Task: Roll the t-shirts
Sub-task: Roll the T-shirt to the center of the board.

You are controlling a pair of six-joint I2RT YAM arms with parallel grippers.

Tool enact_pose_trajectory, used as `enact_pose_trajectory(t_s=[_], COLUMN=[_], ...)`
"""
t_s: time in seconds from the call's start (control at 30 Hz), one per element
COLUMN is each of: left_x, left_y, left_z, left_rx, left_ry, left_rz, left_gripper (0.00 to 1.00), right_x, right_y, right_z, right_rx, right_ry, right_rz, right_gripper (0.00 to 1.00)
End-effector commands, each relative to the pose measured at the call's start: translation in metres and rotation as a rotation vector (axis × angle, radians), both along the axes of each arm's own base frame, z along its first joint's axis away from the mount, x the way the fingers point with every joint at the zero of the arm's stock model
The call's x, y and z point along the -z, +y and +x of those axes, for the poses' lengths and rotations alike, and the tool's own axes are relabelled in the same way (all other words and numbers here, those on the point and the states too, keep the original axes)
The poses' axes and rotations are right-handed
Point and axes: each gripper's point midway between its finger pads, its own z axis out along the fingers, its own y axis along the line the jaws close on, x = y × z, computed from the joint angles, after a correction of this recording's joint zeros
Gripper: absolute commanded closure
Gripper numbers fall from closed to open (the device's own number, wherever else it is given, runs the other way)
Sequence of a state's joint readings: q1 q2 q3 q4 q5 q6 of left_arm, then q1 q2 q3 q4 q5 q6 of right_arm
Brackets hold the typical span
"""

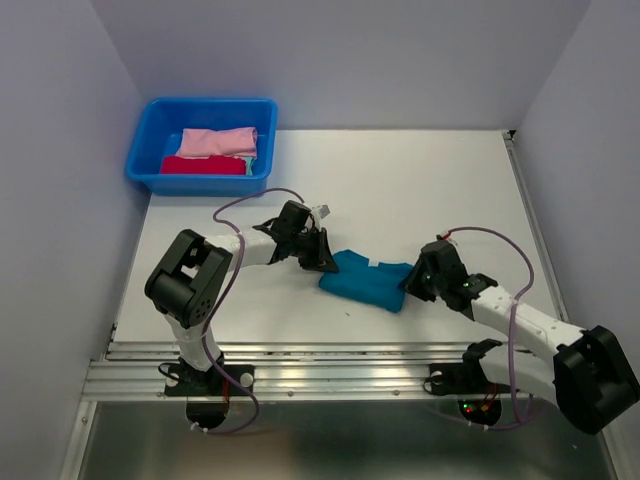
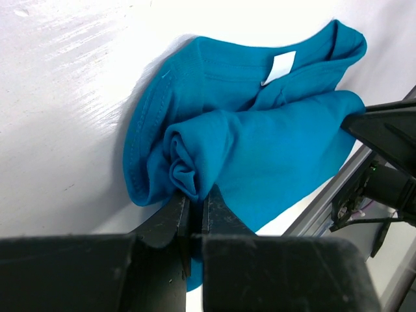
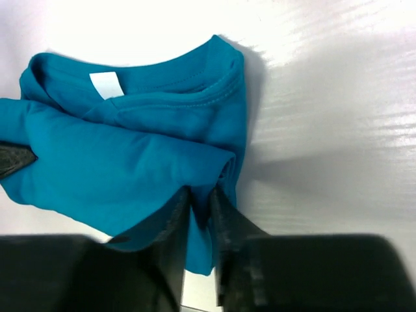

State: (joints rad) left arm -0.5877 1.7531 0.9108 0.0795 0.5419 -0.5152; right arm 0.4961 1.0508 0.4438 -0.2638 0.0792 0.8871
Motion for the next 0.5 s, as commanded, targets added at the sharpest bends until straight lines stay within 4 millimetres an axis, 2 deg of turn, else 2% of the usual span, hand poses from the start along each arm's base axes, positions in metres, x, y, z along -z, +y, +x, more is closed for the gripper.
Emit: enact_pose_trajectory(t_s=[0.0,0.07,0.13,0.3,0.37,0.47], left_x=[-0.011,-0.012,-0.015,-0.041,-0.049,-0.048], left_y=[-0.008,-0.008,-0.009,-0.009,-0.011,-0.011], left_z=[0.003,0.003,0.003,0.007,0.007,0.01], left_rx=[0.047,0.051,0.054,0.08,0.095,0.105], left_ry=[-0.038,-0.042,-0.044,-0.105,-0.121,-0.136], left_rz=[-0.042,-0.044,-0.045,-0.058,-0.063,-0.053], left_gripper=[1.0,1.0,1.0,1.0,1.0,1.0], right_x=[-0.027,-0.035,-0.046,-0.069,-0.066,-0.053], right_y=[0.004,0.004,0.002,0.0,-0.002,-0.002], right_z=[0.031,0.033,0.034,0.04,0.043,0.052], right_rx=[0.004,0.001,-0.007,-0.018,-0.015,-0.026], right_ry=[-0.145,-0.168,-0.193,-0.239,-0.235,-0.223], right_rz=[0.004,0.004,-0.01,-0.034,-0.055,-0.101], right_gripper=[0.91,0.99,0.99,0.99,0.99,0.99])
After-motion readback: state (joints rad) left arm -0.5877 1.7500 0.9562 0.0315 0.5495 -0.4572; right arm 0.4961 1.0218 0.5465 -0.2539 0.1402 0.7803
